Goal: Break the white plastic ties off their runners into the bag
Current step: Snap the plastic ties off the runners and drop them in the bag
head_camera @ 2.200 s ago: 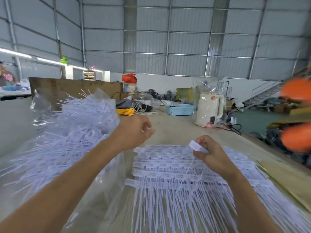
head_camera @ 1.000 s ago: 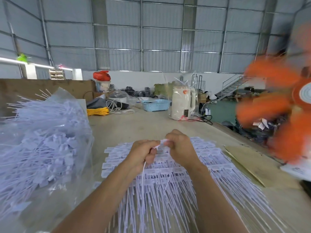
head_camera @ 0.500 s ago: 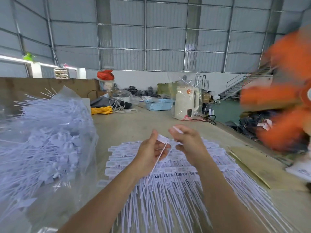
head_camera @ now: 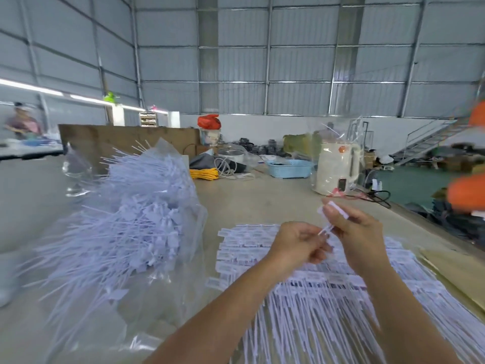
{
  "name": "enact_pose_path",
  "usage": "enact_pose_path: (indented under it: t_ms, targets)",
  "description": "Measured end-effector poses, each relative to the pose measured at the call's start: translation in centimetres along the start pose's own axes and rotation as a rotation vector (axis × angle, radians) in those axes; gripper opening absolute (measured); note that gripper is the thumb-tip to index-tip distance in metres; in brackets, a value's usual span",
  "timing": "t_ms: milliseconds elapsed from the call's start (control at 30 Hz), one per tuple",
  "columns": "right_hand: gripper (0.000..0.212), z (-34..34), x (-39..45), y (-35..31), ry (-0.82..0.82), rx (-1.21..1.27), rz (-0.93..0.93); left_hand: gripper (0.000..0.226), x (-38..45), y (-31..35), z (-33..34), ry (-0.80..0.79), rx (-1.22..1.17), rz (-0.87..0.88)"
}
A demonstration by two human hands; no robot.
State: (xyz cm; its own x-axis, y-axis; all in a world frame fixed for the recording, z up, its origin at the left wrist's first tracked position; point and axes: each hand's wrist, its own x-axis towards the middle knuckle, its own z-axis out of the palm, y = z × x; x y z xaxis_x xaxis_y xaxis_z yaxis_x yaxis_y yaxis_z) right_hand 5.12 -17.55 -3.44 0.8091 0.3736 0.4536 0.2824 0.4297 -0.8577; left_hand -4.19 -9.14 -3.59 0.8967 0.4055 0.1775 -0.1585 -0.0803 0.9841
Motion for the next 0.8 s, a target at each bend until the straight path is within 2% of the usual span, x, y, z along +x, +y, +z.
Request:
enact_pose_path:
  t_ms: [100,200,267,333,400,500,600,667,733,800]
  targets:
    - [0.019,-0.3,0.2,-0.2,-0.019,0.076,-0.019,0.023,0.1,2.6,-0.8,0.256,-0.123,0.201]
    - [0.029,-0.3,0.3,0.3,0.019,-0.06,0.028,0.019,-0.8,6.7,-3.5,0.345,-0.284,0.43]
    - [0.033,-0.2,0.1,0.8,0.028,-0.153,0.036,0.021,-1.9,8.4,-6.4,0.407,-0.12,0.559]
    - [0.028,-0.1,0.0,1.1,0.025,-0.174,0.034,0.021,-3.2,8.7,-10.0,0.524,0.19,0.606]
    - [0.018,0.0,0.0,1.1,0.02,-0.177,0.023,0.017,-4.6,7.6,-14.3,0.656,0.545,0.566]
    - [0.011,0.2,0.2,1.3,-0.005,-0.17,0.019,0.017,-6.8,4.8,-20.9,0.821,1.058,0.384]
    - [0.01,0.4,0.2,1.8,-0.037,-0.208,0.023,0.035,-8.6,2.3,-25.1,0.803,1.388,0.149]
    - [0.012,0.5,0.1,1.9,-0.042,-0.231,0.018,0.035,-9.3,0.8,-26.3,0.761,1.564,0.116]
    - [0.012,0.5,0.1,2.0,-0.033,-0.252,0.017,0.021,-9.6,0.2,-26.4,0.776,1.669,0.115]
    - [0.012,0.5,0.2,2.0,-0.024,-0.258,0.028,0.037,-9.2,-0.2,-25.9,0.665,1.717,-0.029]
